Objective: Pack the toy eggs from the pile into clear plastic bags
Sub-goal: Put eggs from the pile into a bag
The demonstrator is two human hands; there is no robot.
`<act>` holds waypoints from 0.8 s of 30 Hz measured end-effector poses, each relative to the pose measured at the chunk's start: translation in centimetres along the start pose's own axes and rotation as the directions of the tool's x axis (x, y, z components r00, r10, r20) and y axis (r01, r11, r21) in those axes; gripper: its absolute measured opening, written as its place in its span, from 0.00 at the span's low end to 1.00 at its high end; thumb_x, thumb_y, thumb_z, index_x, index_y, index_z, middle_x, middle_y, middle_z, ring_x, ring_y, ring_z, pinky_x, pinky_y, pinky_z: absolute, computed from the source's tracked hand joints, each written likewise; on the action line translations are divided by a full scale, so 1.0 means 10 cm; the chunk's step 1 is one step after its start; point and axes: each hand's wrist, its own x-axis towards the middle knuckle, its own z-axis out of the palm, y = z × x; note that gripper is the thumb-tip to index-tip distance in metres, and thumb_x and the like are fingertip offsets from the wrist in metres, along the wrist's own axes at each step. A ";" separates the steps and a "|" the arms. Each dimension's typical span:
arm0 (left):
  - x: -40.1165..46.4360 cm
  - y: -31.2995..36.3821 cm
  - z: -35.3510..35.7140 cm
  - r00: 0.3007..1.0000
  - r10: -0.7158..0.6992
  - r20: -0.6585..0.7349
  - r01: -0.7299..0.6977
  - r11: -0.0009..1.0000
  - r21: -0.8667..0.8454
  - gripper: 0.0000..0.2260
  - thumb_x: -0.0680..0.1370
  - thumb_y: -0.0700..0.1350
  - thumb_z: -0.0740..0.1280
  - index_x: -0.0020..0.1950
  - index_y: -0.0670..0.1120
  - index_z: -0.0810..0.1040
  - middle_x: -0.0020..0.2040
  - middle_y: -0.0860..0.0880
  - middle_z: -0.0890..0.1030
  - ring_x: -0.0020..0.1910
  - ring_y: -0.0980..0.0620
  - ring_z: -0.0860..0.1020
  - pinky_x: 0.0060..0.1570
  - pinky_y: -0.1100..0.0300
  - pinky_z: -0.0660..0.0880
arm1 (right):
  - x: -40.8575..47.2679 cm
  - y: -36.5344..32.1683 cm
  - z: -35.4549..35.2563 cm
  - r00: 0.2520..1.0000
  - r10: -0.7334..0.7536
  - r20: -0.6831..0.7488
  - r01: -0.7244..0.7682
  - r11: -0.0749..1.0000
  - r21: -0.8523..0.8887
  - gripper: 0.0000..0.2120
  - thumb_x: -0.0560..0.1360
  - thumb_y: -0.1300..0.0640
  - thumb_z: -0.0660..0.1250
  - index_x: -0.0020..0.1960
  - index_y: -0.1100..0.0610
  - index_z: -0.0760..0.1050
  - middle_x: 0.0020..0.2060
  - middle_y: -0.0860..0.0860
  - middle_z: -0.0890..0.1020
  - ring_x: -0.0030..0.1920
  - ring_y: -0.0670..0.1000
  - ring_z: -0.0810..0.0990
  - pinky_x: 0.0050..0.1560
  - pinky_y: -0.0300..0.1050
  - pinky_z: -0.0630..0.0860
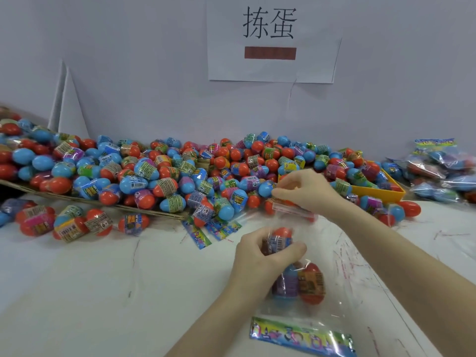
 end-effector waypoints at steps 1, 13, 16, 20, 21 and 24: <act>0.00 0.00 -0.01 1.000 0.014 -0.017 -0.014 1.000 -0.002 0.09 0.65 0.38 0.75 0.42 0.40 0.79 0.41 0.35 0.81 0.36 0.45 0.81 0.39 0.55 0.79 | 0.05 0.00 0.04 1.000 0.010 0.009 -0.010 0.999 -0.050 0.14 0.73 0.51 0.69 0.51 0.60 0.80 0.48 0.50 0.82 0.47 0.49 0.78 0.45 0.42 0.76; 0.01 0.05 -0.02 0.997 0.040 -0.071 -0.038 0.999 0.026 0.13 0.64 0.41 0.76 0.44 0.37 0.79 0.41 0.35 0.81 0.37 0.43 0.80 0.42 0.49 0.79 | -0.09 -0.08 -0.17 0.970 0.025 -0.243 0.015 0.987 0.162 0.11 0.64 0.51 0.76 0.40 0.51 0.75 0.39 0.47 0.80 0.41 0.46 0.78 0.38 0.40 0.76; 0.01 0.05 -0.02 0.995 0.063 -0.074 -0.062 0.998 0.020 0.08 0.68 0.36 0.75 0.42 0.47 0.81 0.35 0.46 0.83 0.35 0.47 0.82 0.40 0.55 0.79 | -0.39 -0.18 -0.43 0.914 0.042 -0.403 0.190 0.834 0.518 0.17 0.59 0.46 0.76 0.42 0.48 0.72 0.37 0.43 0.81 0.36 0.39 0.79 0.31 0.29 0.73; -0.02 0.09 0.00 0.985 0.139 -0.101 -0.136 0.990 0.031 0.12 0.63 0.40 0.78 0.42 0.52 0.81 0.40 0.48 0.85 0.41 0.48 0.83 0.41 0.58 0.79 | -0.86 -0.27 -0.48 0.954 -0.104 -0.281 0.256 0.769 0.586 0.24 0.52 0.42 0.72 0.44 0.49 0.74 0.38 0.42 0.84 0.39 0.41 0.82 0.40 0.35 0.76; -0.04 0.10 0.00 0.983 0.157 -0.092 -0.155 0.987 0.035 0.13 0.64 0.38 0.78 0.43 0.52 0.81 0.40 0.49 0.85 0.41 0.51 0.83 0.40 0.62 0.79 | -0.94 -0.27 -0.43 0.954 -0.131 -0.268 0.259 0.810 0.526 0.23 0.52 0.40 0.71 0.44 0.48 0.74 0.38 0.41 0.83 0.39 0.40 0.81 0.42 0.37 0.74; -0.07 0.12 0.02 0.976 0.212 -0.049 -0.206 0.973 0.107 0.14 0.66 0.37 0.76 0.43 0.54 0.81 0.42 0.53 0.85 0.43 0.56 0.83 0.42 0.64 0.79 | -1.05 -0.27 -0.29 0.931 -0.195 -0.310 0.283 0.920 0.272 0.19 0.53 0.36 0.67 0.40 0.44 0.73 0.35 0.39 0.81 0.43 0.41 0.78 0.45 0.41 0.70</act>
